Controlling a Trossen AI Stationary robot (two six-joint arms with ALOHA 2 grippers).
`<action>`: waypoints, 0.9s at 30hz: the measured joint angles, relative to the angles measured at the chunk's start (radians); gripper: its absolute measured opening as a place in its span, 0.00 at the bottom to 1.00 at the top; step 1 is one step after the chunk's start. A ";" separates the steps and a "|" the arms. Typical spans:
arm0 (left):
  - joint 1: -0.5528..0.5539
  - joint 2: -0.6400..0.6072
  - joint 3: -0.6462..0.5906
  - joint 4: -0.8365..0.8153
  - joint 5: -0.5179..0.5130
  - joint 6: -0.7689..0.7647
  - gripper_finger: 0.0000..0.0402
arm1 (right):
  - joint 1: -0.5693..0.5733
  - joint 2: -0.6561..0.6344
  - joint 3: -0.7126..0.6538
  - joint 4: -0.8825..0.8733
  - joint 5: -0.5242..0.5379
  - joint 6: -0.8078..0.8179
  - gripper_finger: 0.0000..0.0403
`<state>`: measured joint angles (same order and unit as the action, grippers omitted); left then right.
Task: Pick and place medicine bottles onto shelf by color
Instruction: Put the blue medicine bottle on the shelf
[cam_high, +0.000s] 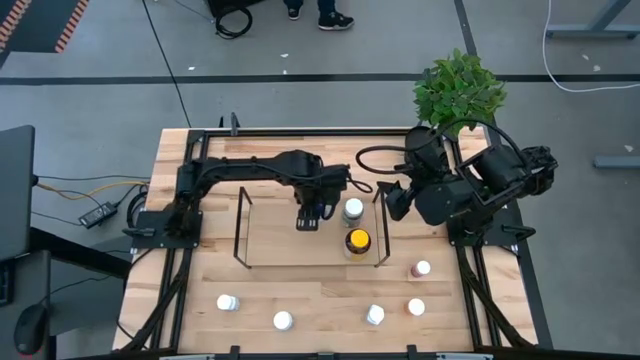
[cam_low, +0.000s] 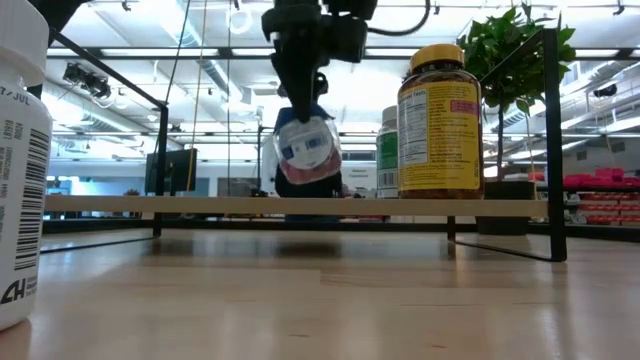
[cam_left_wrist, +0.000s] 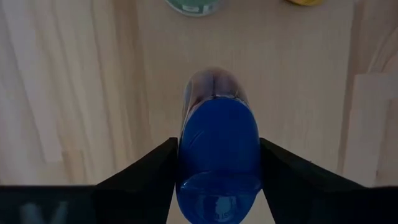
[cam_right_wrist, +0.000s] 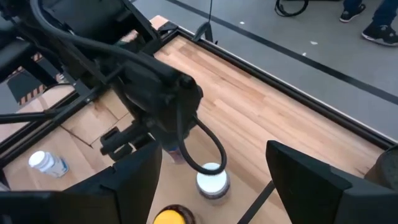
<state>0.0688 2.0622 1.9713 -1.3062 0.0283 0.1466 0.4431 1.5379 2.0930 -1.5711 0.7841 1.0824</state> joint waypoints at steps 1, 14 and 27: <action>-0.002 0.004 0.000 0.000 0.001 0.001 0.53 | 0.001 0.000 0.000 0.000 0.000 -0.001 0.73; -0.010 0.015 0.000 0.045 0.002 0.001 0.55 | 0.001 0.000 0.000 0.000 -0.003 -0.001 0.73; 0.003 0.015 0.000 0.081 -0.001 0.002 0.57 | 0.001 0.000 0.000 0.000 -0.004 0.013 0.73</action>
<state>0.0713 2.0777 1.9713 -1.2249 0.0278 0.1490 0.4438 1.5379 2.0930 -1.5711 0.7803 1.0957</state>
